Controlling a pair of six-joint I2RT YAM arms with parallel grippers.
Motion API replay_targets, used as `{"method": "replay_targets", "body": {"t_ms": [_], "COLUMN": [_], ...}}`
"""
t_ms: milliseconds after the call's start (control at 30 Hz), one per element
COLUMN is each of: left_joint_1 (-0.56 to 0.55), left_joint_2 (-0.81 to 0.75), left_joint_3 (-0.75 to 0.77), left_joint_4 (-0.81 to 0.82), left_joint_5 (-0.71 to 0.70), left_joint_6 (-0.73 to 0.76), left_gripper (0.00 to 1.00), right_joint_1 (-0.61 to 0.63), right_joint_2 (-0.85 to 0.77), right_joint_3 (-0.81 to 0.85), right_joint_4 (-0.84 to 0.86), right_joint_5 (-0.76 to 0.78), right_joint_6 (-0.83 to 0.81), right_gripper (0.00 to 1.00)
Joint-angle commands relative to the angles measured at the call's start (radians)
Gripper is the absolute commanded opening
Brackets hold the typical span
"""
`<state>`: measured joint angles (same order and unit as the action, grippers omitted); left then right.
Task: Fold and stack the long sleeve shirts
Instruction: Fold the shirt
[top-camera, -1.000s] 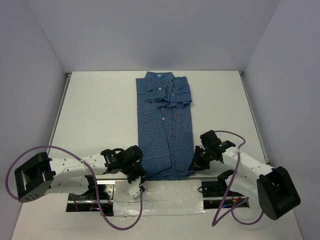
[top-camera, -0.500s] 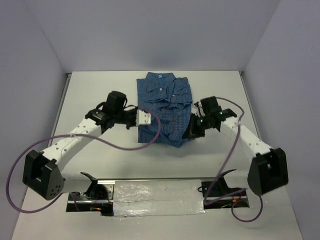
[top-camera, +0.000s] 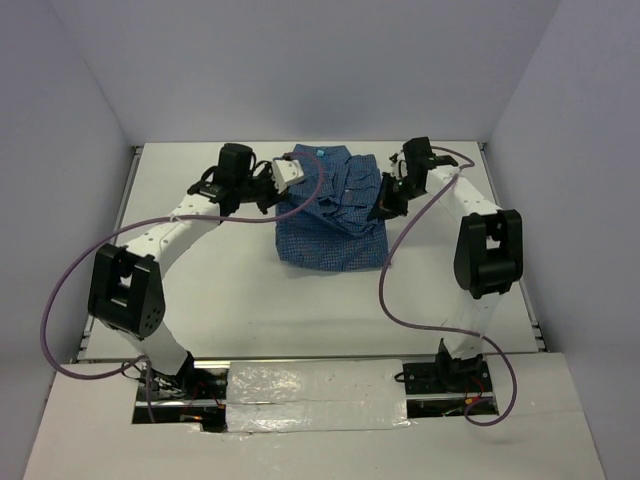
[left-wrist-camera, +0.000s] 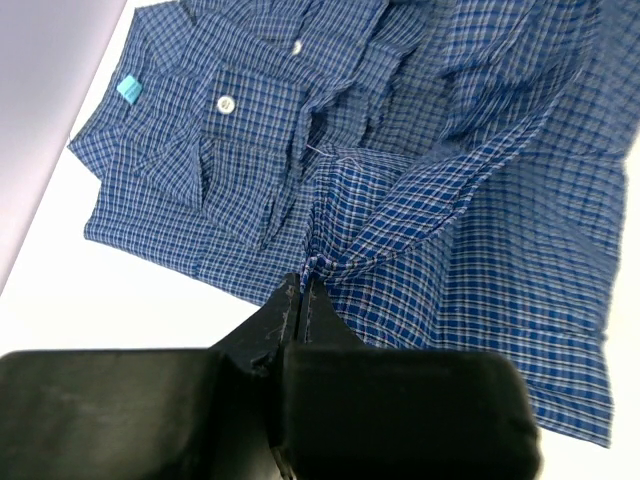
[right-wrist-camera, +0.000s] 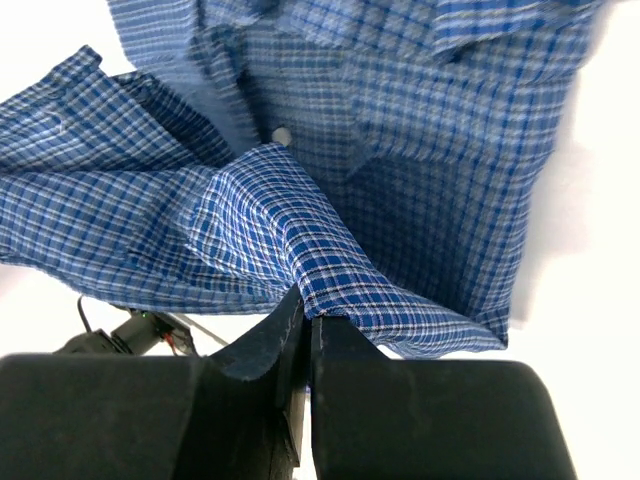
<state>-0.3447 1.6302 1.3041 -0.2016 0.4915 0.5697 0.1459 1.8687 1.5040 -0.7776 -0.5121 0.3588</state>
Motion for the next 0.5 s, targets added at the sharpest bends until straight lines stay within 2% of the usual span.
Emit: {"method": "replay_targets", "body": {"t_ms": [0,200,467], "left_joint_1": [0.010,0.035,0.050], "left_joint_2": [0.028,0.131,0.273], "left_joint_3": [0.034,0.115,0.196], "left_joint_4": [0.082,0.076,0.085], "left_joint_5": [0.001,-0.014,-0.011], "left_joint_6": [-0.016,0.027,0.035], "left_gripper": [0.00,0.00,0.00], "right_joint_1": [-0.015,-0.043,-0.049], "right_joint_2": [0.049,0.118,0.236], "right_joint_3": [0.102,0.179,0.258], "right_joint_4": [-0.048,-0.032,-0.014], "right_joint_5": [-0.022,-0.034,-0.054], "right_joint_6": [-0.021,0.012,0.046], "right_gripper": [0.05,0.06,0.18]}}
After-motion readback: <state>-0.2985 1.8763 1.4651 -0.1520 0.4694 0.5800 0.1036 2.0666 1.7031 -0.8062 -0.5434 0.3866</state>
